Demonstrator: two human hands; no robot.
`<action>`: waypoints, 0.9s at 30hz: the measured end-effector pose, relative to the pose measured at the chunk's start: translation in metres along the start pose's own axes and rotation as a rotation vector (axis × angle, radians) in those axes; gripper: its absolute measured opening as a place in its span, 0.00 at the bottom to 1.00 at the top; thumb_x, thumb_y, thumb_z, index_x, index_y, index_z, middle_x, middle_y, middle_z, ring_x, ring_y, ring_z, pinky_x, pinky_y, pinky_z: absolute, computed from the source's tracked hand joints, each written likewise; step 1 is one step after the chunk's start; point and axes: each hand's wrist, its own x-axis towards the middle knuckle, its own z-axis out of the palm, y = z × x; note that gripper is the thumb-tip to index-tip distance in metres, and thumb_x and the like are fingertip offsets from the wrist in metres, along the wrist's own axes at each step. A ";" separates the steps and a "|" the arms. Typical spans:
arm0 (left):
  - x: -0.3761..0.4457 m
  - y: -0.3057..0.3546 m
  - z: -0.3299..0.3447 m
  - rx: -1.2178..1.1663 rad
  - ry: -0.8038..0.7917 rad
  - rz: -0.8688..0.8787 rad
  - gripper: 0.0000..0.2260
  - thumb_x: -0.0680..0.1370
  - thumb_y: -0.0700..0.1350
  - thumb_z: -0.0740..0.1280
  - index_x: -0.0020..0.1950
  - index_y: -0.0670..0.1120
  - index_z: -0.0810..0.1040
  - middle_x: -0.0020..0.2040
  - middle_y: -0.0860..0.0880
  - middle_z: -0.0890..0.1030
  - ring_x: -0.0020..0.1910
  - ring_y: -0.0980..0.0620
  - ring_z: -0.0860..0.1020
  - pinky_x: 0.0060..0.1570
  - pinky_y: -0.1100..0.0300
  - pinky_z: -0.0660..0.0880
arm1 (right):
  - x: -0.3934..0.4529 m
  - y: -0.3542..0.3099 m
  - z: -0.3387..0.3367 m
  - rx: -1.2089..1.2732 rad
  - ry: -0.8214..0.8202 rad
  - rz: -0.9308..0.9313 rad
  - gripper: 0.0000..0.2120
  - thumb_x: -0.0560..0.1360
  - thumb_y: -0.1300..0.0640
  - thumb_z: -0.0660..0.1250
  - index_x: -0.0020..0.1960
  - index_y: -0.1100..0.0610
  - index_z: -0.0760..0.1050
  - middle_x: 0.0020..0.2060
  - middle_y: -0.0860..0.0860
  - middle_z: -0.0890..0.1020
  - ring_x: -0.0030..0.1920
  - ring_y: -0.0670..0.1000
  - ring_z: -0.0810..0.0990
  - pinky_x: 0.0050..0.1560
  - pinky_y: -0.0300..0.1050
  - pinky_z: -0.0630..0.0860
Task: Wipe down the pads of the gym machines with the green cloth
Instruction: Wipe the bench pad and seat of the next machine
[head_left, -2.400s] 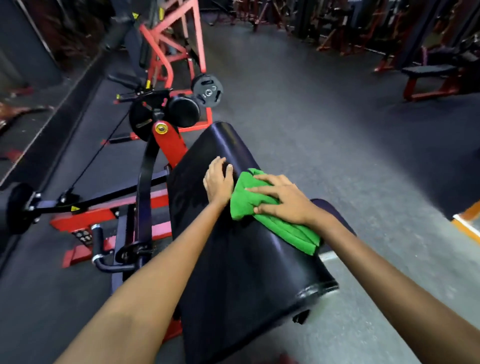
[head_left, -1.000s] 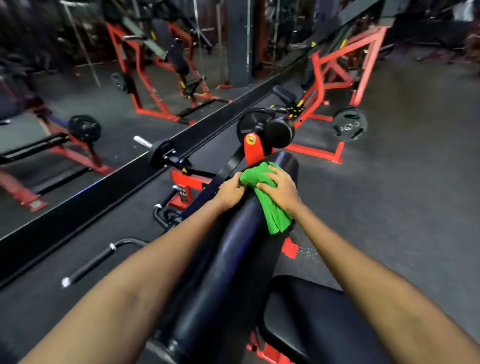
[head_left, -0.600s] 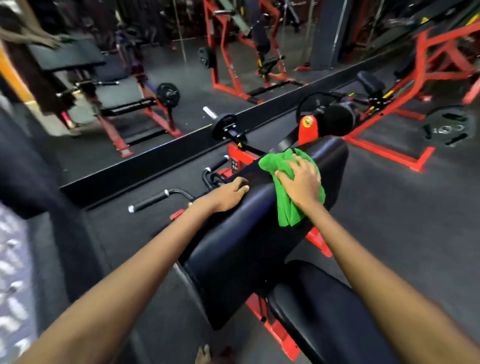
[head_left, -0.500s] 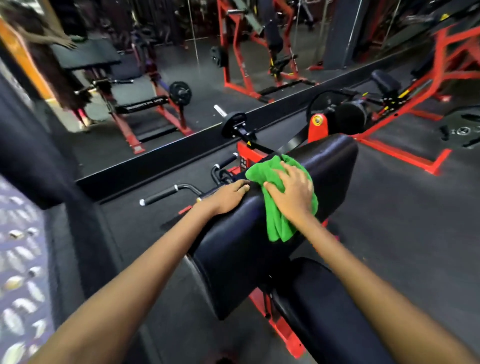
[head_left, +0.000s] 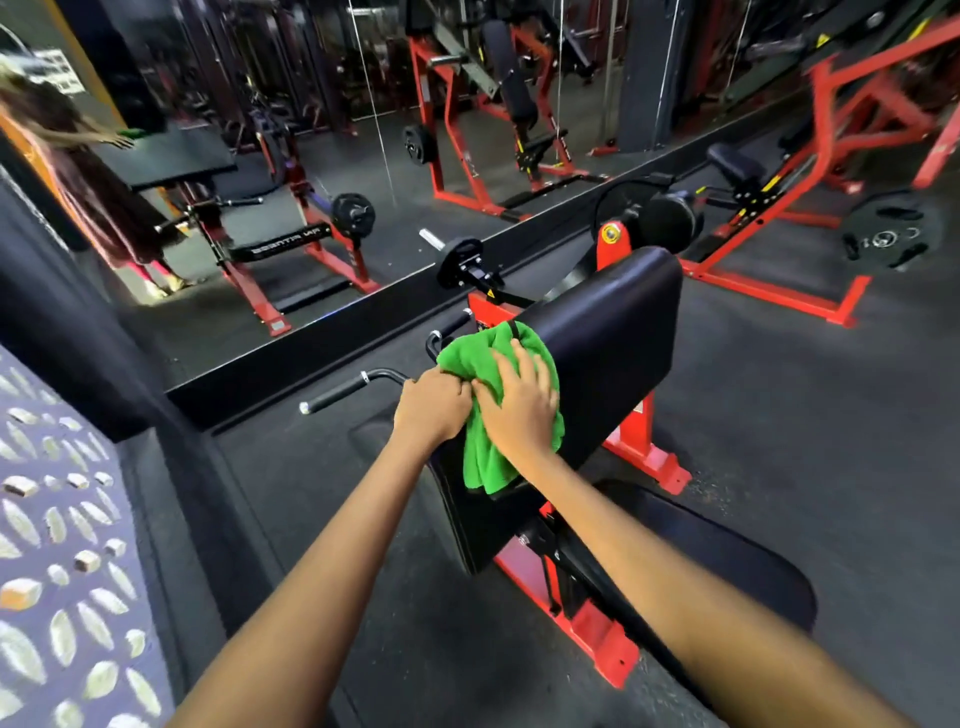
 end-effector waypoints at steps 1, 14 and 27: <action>-0.008 0.000 0.001 0.025 0.048 -0.003 0.18 0.82 0.47 0.51 0.54 0.39 0.77 0.59 0.39 0.77 0.59 0.39 0.74 0.57 0.48 0.68 | -0.005 0.001 -0.001 -0.001 -0.010 -0.023 0.25 0.78 0.45 0.61 0.73 0.47 0.64 0.76 0.47 0.57 0.75 0.54 0.53 0.72 0.59 0.56; -0.044 -0.004 0.010 0.234 0.092 0.103 0.42 0.72 0.70 0.60 0.75 0.42 0.57 0.74 0.43 0.62 0.72 0.44 0.62 0.69 0.49 0.60 | 0.005 0.014 -0.028 -0.212 -0.161 -0.105 0.27 0.80 0.42 0.56 0.76 0.49 0.58 0.77 0.47 0.54 0.76 0.57 0.52 0.72 0.62 0.57; 0.015 0.028 0.017 0.263 0.042 0.189 0.44 0.74 0.69 0.57 0.78 0.44 0.46 0.79 0.47 0.52 0.76 0.46 0.54 0.71 0.48 0.54 | 0.081 0.060 -0.049 -0.248 -0.159 -0.065 0.28 0.79 0.39 0.55 0.75 0.49 0.60 0.76 0.48 0.56 0.75 0.57 0.52 0.71 0.63 0.57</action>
